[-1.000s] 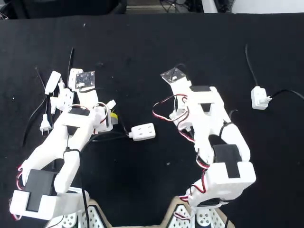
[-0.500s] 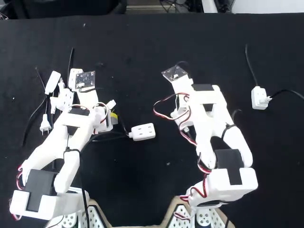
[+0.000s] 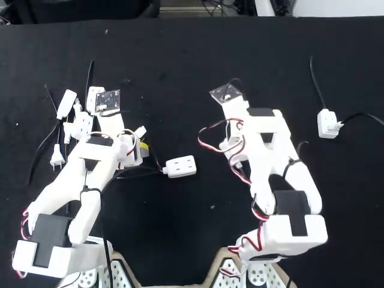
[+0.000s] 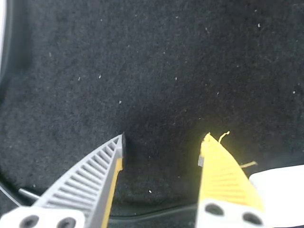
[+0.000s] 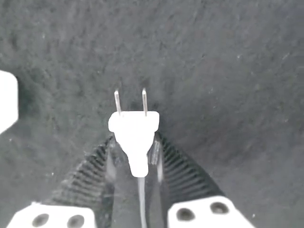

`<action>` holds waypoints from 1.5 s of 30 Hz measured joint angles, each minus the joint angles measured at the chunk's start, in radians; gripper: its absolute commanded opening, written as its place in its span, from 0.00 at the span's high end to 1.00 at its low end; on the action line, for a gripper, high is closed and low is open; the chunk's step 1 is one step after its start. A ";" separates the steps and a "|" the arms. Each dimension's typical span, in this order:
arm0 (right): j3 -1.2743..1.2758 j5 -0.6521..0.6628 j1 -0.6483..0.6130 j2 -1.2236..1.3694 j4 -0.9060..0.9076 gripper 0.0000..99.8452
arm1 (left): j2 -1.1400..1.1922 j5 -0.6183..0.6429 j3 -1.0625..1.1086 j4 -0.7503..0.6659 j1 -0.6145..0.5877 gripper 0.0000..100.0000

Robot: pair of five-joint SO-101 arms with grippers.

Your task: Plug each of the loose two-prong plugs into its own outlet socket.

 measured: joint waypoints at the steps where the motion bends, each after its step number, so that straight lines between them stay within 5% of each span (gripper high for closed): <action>1: 0.015 0.000 0.000 -0.011 0.003 0.99 | 0.000 0.000 0.000 0.000 0.000 0.74; 15: 0.129 0.000 -0.002 -0.095 -0.037 0.99 | 0.000 0.000 0.000 0.000 0.000 0.74; 29: 0.285 0.186 -0.002 -0.219 -0.098 0.99 | 0.000 0.000 0.000 0.000 0.000 0.74; 36: 0.285 0.132 -0.002 -0.219 -0.103 0.88 | 0.000 0.000 0.000 0.000 0.000 0.74; 45: 0.224 0.103 -0.002 -0.219 -0.103 0.88 | 0.000 0.000 0.000 0.000 0.000 0.74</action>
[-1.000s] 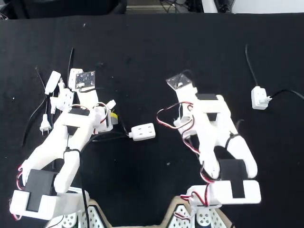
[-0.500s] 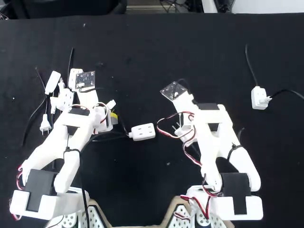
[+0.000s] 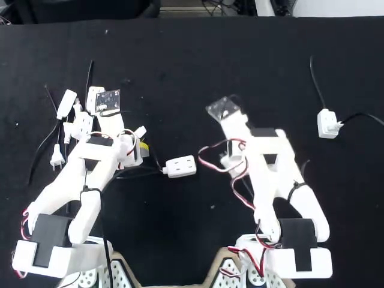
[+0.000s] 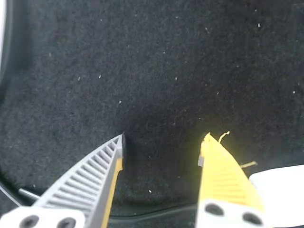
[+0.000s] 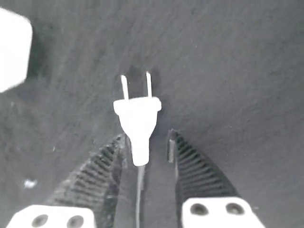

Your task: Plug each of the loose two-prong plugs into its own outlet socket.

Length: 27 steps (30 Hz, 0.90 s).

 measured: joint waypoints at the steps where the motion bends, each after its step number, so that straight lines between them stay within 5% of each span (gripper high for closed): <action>1: -0.018 0.000 0.000 0.000 0.008 0.88 | 0.000 0.000 0.000 0.000 0.000 0.74; 17: -0.023 -0.006 -0.014 0.078 -0.100 0.88 | 0.000 0.000 0.000 0.000 0.000 0.74; 27: -0.032 -0.091 -0.121 0.080 -0.018 0.88 | 0.000 0.000 0.000 0.000 0.000 0.74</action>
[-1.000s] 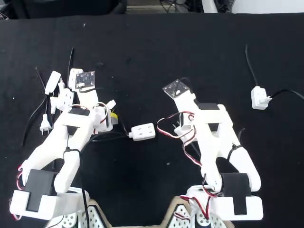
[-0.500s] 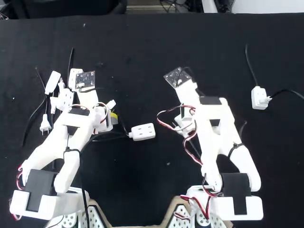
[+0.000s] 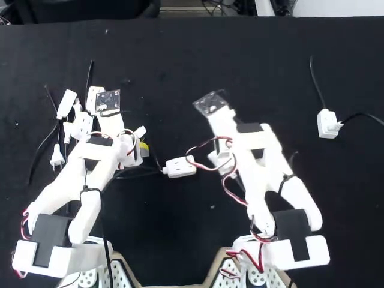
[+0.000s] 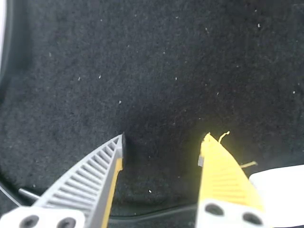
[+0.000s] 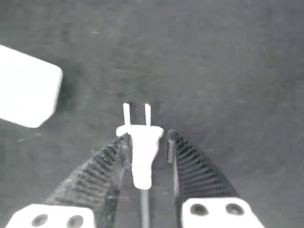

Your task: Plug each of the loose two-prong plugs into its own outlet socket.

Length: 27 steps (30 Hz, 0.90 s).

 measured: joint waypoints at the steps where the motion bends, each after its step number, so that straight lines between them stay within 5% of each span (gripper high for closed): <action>1: 0.000 0.002 -0.006 0.005 0.000 0.88 | 0.000 0.000 0.000 0.000 0.000 0.74; 9: 0.002 -0.003 -0.014 0.015 0.006 0.88 | 0.000 0.000 0.000 0.000 0.000 0.74; 12: 0.021 -0.003 -0.014 0.015 0.006 0.99 | 0.000 0.000 0.000 0.000 0.000 0.74; 27: 0.118 -0.006 0.025 -0.094 -0.020 0.98 | 0.000 0.000 0.000 0.000 0.000 0.74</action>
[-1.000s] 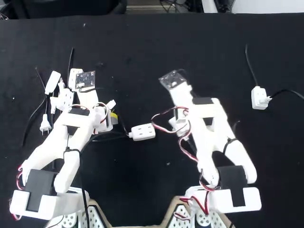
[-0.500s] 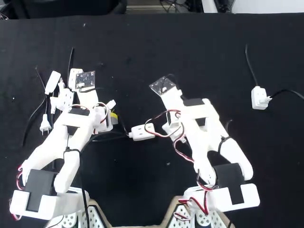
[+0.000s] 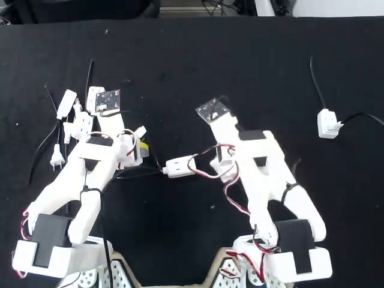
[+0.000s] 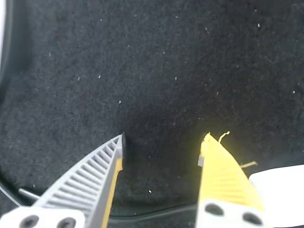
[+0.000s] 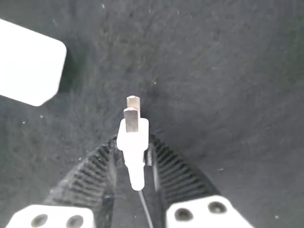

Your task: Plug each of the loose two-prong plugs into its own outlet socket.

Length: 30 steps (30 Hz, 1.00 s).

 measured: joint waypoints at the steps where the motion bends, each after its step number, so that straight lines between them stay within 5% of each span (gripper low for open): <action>1: 0.018 0.002 0.000 0.000 -0.018 0.98 | 0.000 0.000 0.000 0.000 0.000 0.74; 7: 0.072 0.002 -0.002 -0.011 -0.072 0.90 | 0.000 0.000 0.000 0.000 0.000 0.74; 11: 0.072 0.000 -0.002 -0.011 -0.071 0.99 | 0.000 0.000 0.000 0.000 0.000 0.74; 22: 0.029 0.002 0.023 -0.193 0.118 0.99 | 0.000 0.000 0.000 0.000 0.000 0.74; 30: 0.109 0.002 -0.161 -0.446 0.071 0.99 | -0.146 0.000 0.049 0.017 -0.003 0.74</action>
